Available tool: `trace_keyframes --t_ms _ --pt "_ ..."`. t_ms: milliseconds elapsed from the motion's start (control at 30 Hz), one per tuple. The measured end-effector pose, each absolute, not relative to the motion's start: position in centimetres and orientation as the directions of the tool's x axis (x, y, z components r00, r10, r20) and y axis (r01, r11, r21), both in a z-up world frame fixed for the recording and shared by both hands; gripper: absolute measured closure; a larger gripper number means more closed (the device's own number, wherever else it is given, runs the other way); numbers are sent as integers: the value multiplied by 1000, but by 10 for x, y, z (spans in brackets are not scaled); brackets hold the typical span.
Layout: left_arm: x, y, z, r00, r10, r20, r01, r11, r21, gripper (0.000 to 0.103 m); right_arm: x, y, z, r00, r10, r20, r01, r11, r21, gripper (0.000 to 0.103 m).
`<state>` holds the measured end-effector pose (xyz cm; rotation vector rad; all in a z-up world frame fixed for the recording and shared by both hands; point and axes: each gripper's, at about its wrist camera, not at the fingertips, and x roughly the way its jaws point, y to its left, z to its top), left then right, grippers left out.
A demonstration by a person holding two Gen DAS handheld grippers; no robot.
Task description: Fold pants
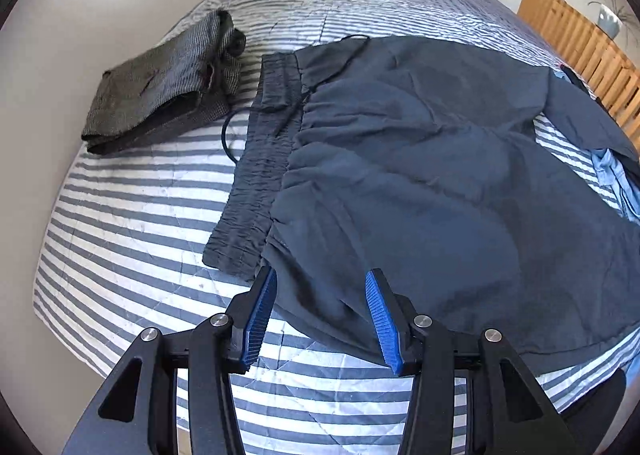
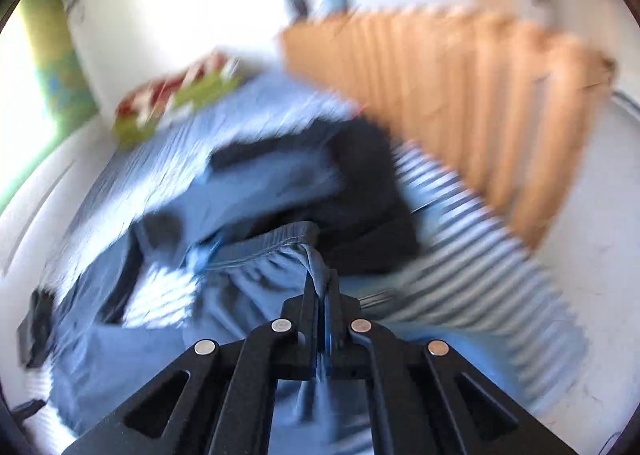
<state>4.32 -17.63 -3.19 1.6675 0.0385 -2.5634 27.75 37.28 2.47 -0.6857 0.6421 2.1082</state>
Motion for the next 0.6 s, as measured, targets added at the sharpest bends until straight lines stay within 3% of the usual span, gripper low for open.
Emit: trace_keyframes --t_ms 100,167,233,300,367,500,567,600 --pt "38 -181 -44 -378 -48 -924 97 -995 12 53 307 396 5 -339 580 -741 -916 -383 120 99" --pt "39 -180 -46 -375 -37 -926 90 -996 3 53 324 416 -21 -254 490 -834 -947 -303 110 97" --pt "41 -179 -45 -383 -35 -923 78 -997 6 53 342 418 -37 -244 426 -871 -954 -269 135 97" --pt "42 -178 -44 -386 -33 -922 75 -997 4 53 356 409 -44 -220 428 -876 -955 -278 104 97" --pt "42 -173 -42 -390 -30 -920 58 -998 8 53 361 401 -45 -218 425 -879 -950 -300 90 91" --pt "40 -152 -38 -401 -16 -916 -1 -1000 18 53 369 389 -18 -257 500 -827 -943 -317 101 88" --pt "40 -138 -36 -405 0 -914 -39 -999 17 53 367 392 -1 -307 539 -784 -934 -327 142 82" --pt "40 -132 -34 -409 2 -912 -53 -998 21 53 370 397 6 -333 544 -770 -927 -339 161 71"
